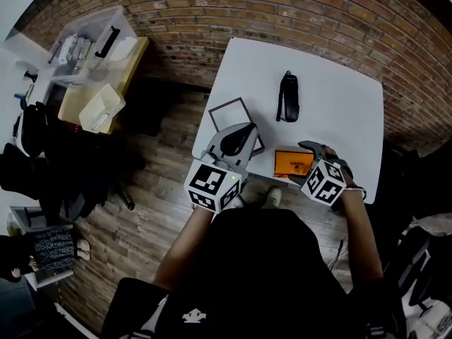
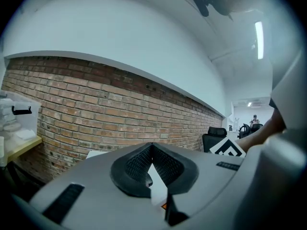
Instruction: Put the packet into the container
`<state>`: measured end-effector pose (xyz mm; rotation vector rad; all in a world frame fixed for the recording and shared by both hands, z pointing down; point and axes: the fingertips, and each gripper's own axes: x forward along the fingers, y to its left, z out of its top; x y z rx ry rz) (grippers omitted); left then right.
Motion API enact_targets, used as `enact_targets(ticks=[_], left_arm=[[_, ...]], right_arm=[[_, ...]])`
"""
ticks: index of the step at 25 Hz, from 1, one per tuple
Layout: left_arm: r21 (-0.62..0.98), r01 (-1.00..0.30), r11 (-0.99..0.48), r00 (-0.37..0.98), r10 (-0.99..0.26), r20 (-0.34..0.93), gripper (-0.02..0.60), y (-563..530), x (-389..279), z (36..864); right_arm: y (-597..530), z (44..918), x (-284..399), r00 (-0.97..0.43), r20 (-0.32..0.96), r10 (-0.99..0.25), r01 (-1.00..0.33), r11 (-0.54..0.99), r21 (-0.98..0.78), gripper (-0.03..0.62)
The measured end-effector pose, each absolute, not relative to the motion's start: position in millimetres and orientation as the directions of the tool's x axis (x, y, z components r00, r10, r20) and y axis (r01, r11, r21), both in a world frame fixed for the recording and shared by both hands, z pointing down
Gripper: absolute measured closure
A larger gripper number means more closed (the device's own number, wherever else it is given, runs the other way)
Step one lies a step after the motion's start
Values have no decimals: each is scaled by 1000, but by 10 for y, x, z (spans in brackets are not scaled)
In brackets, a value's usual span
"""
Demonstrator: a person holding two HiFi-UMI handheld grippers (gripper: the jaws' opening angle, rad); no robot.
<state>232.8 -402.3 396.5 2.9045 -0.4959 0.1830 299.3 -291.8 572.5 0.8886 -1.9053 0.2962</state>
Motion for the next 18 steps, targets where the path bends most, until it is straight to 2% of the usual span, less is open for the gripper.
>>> enact_targets(ticks=[2, 6, 18], left_arm=[[167, -363, -917, 928, -339, 154, 575, -4050, 2281, 3967], [168, -398, -902, 913, -372, 165, 575, -4065, 2210, 4001], [165, -465, -870, 881, -437, 182, 575, -4113, 2023, 4041]], right_arm=[[-2852, 5933, 3013, -250, 895, -369, -646, 752, 130, 138], [-2795, 6278, 3064, -236, 932, -273, -604, 793, 79, 94], [-2786, 6806, 3078, -180, 970, -166, -544, 838, 43, 82]])
